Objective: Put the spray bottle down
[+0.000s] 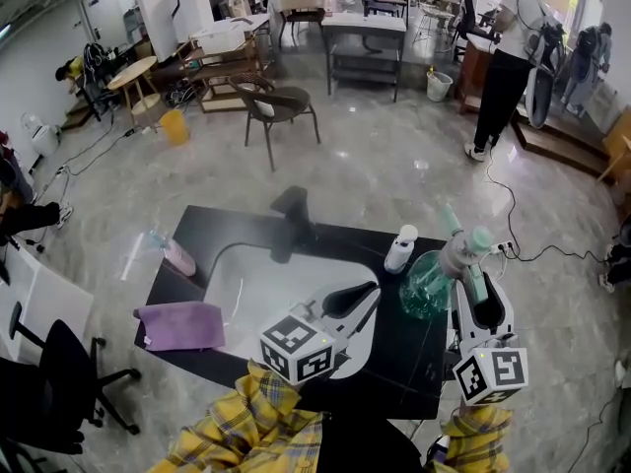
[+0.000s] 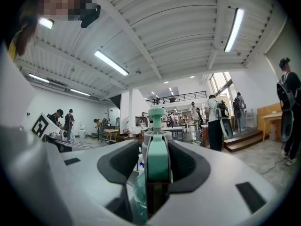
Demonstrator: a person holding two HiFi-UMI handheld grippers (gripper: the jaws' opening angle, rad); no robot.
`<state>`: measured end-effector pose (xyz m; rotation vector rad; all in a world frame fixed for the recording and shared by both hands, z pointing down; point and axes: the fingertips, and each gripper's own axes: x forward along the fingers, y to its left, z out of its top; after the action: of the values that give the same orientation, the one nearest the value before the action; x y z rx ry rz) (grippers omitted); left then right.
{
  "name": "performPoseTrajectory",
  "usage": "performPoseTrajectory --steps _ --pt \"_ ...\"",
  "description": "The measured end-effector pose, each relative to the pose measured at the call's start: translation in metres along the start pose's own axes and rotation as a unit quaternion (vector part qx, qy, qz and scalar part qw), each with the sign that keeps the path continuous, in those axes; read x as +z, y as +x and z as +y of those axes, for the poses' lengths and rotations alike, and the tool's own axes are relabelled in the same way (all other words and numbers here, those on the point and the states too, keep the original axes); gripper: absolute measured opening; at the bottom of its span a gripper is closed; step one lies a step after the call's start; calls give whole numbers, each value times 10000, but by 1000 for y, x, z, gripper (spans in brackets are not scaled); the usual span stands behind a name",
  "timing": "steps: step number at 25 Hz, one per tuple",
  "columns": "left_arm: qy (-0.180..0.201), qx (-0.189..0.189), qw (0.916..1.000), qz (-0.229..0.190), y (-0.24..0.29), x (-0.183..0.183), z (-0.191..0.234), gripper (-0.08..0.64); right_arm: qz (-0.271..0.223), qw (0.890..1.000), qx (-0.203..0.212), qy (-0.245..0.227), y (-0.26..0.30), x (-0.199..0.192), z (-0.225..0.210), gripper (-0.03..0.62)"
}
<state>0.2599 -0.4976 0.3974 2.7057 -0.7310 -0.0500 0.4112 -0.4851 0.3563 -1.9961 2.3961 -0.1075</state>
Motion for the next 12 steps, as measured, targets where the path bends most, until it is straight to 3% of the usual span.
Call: performPoseTrajectory --steps 12 --pt "-11 -121 9999 -60 -24 -3 -8 29 -87 9989 -442 -91 -33 6 6 167"
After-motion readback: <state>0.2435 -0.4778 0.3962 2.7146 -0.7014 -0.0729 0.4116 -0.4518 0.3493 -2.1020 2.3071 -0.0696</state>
